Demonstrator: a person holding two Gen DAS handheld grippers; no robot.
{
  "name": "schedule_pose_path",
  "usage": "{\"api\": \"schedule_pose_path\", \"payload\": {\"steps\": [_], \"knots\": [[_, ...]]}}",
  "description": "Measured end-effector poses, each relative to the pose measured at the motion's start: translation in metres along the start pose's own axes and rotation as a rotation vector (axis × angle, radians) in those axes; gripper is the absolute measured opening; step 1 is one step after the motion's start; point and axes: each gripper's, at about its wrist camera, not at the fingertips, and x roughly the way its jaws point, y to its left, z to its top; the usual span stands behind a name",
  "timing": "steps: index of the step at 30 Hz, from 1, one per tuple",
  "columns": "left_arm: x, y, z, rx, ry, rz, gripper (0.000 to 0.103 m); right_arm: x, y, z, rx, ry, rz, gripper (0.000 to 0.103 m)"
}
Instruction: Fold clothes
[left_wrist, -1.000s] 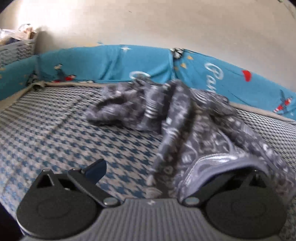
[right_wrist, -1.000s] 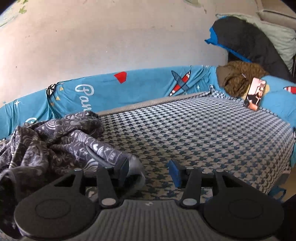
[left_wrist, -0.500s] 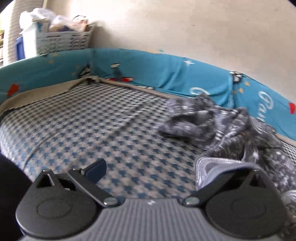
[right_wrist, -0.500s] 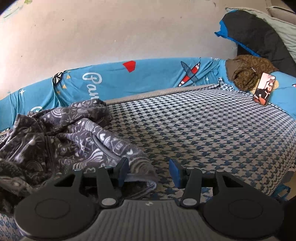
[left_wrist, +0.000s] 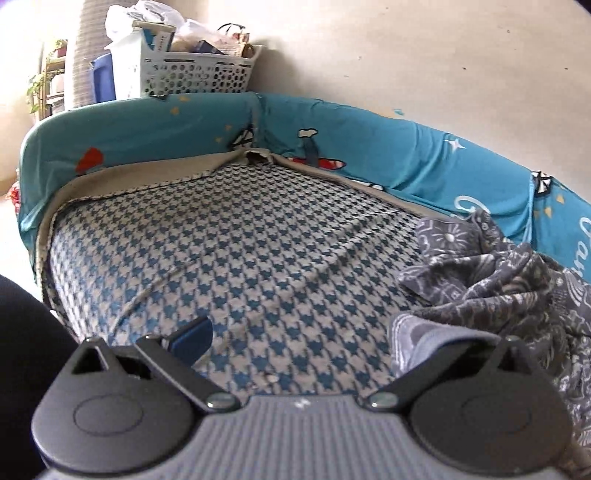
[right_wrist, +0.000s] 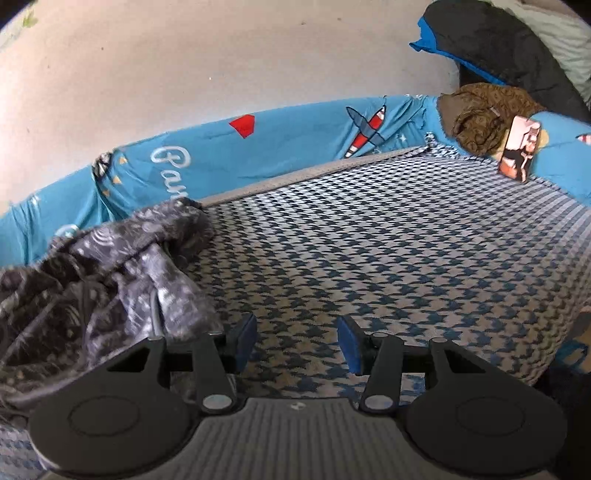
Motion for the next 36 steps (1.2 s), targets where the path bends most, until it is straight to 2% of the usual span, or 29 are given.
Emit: {"api": "schedule_pose_path", "payload": {"steps": [4, 8, 14, 21, 28, 36], "knots": [[-0.001, 0.005, -0.002, -0.005, 0.032, 0.019, 0.103, 0.002, -0.006, 0.002, 0.076, 0.021, 0.107, 0.047], [0.002, 0.008, -0.004, 0.004, 0.058, 0.022, 0.103, 0.011, -0.006, 0.0, 0.136, 0.086, 0.207, 0.048], [0.005, 0.007, -0.007, -0.007, 0.081, 0.002, 0.103, 0.028, 0.002, -0.011, 0.146, 0.171, 0.218, 0.049], [0.007, 0.004, -0.01, -0.004, 0.09, -0.017, 0.103, 0.034, -0.006, -0.018, 0.209, 0.208, 0.227, 0.049], [0.014, 0.0, -0.016, 0.015, 0.111, -0.042, 0.103, 0.04, -0.002, -0.021, 0.222, 0.193, 0.238, 0.051], [0.025, -0.011, -0.024, 0.074, 0.12, -0.079, 0.103, 0.047, 0.014, -0.024, 0.132, 0.17, 0.225, 0.052]]}}
